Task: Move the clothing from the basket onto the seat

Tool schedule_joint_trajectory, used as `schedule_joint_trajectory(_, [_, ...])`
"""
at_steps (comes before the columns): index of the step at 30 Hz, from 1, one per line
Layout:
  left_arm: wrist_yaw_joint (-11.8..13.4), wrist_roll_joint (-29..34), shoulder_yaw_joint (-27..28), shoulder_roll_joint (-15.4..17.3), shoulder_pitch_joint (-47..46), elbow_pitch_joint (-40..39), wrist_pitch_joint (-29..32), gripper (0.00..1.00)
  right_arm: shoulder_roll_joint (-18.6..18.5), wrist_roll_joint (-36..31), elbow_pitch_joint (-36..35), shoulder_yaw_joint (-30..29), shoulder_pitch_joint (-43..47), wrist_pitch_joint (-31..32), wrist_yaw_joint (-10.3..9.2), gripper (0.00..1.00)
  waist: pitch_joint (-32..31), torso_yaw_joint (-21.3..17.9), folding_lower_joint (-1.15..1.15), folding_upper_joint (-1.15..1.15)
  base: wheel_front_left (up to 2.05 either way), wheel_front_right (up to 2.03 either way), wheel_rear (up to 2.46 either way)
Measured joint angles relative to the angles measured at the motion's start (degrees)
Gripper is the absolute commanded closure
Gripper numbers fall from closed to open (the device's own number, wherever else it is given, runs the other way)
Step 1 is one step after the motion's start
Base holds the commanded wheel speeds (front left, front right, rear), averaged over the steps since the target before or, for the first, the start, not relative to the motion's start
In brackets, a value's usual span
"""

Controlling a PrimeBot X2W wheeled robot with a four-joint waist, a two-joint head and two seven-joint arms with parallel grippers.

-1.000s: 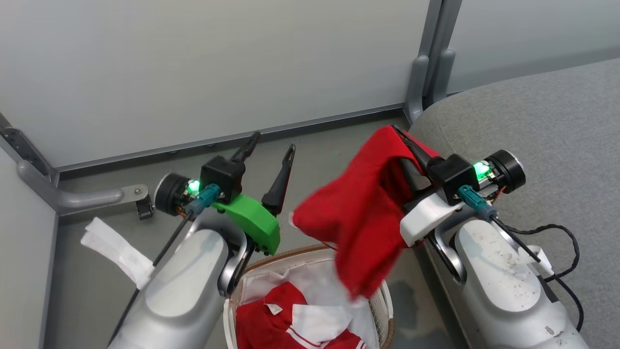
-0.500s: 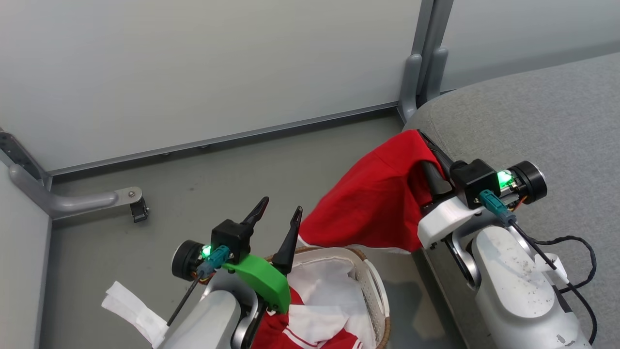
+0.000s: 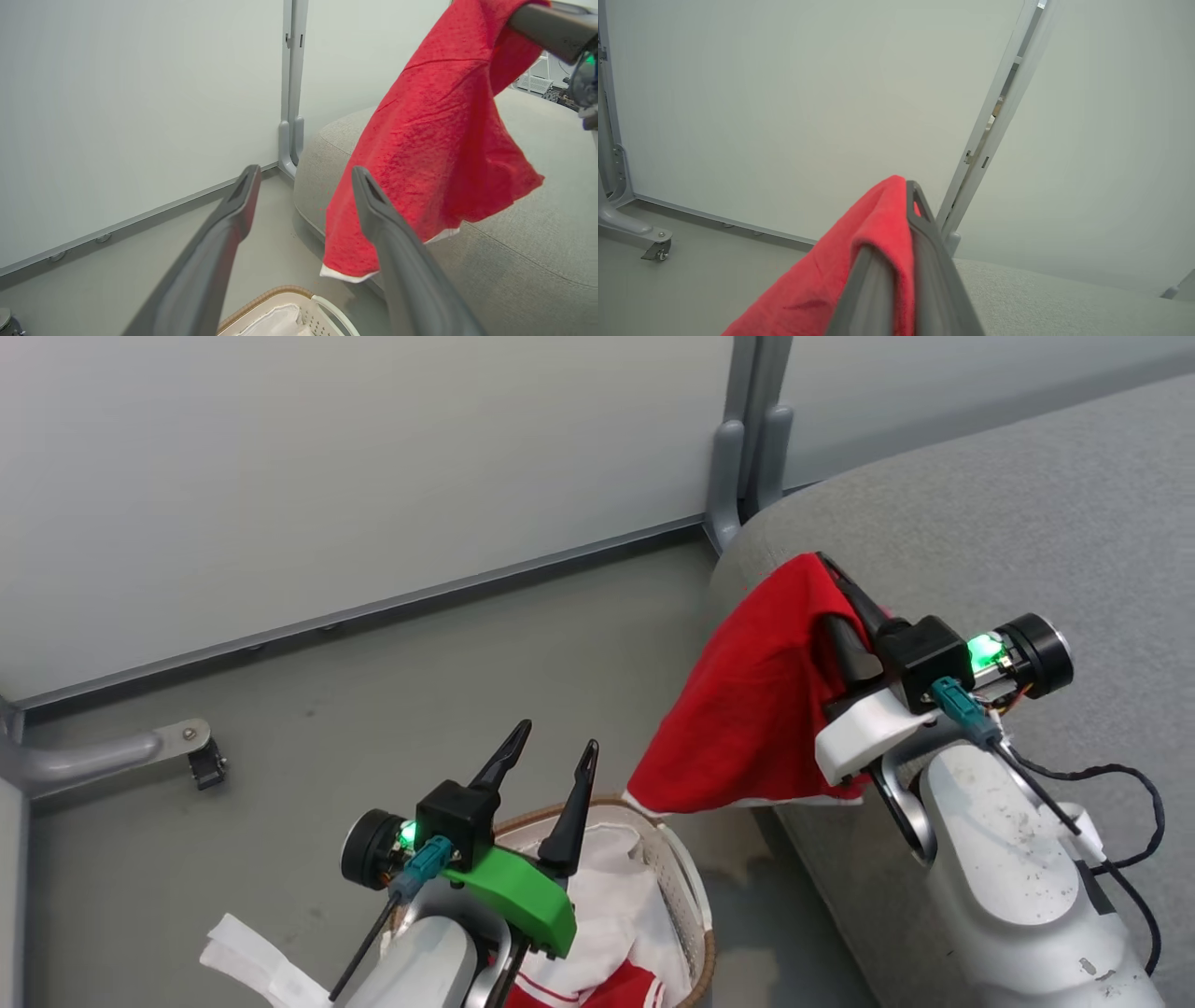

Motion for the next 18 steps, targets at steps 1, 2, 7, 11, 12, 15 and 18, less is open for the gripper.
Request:
schedule_joint_trajectory(1, [-0.1, 0.4, 0.1, -0.1, 0.0, -0.5, 0.0, 0.0, -0.2, -0.3, -0.1, -0.3, -0.3, 0.0, 0.0, 1.0, 0.3, -0.8, 0.0, 0.0, 0.0, 0.0, 0.0])
schedule_joint_trajectory(2, [-0.2, 0.8, 0.1, -0.2, 0.0, -0.8, 0.0, 0.0, -0.6, -0.5, -0.3, -0.6, -0.5, 0.0, 0.0, 1.0, 0.5, -1.6, 0.0, 0.0, 0.0, 0.0, 0.0])
schedule_joint_trajectory(7, [-0.6, 2.1, 0.3, -0.5, -0.1, -1.2, 0.0, 0.0, -2.4, -0.8, -0.9, -2.7, -1.1, 0.0, 0.0, 1.0, 2.1, -5.9, 0.0, 0.0, 0.0, 0.0, 0.0])
schedule_joint_trajectory(11, [-0.9, 3.5, 0.4, -0.6, -0.8, -0.9, 0.0, 0.0, -3.1, -0.8, -1.4, -4.2, -1.3, 0.0, 0.0, 1.0, 3.7, -9.7, 0.0, 0.0, 0.0, 0.0, 0.0])
schedule_joint_trajectory(12, [-1.1, 3.7, 0.4, -0.6, -1.1, -0.8, 0.0, 0.0, -3.2, -0.8, -1.5, -4.6, -1.3, 0.0, 0.0, 1.0, 4.1, -10.7, 0.0, 0.0, 0.0, 0.0, 0.0])
schedule_joint_trajectory(15, [-1.6, 4.2, -0.1, -0.7, -2.0, -0.1, 0.0, 0.0, -3.2, -0.8, -1.7, -5.4, -1.3, 0.0, 0.0, 1.0, 5.5, -13.2, 0.0, 0.0, 0.0, 0.0, 0.0])
schedule_joint_trajectory(18, [-1.7, 4.8, -0.5, -0.7, -2.8, 0.4, 0.0, 0.0, -3.1, -0.6, -1.8, -5.9, -1.2, 0.0, 0.0, 1.0, 7.2, -15.1, 0.0, 0.0, 0.0, 0.0, 0.0])
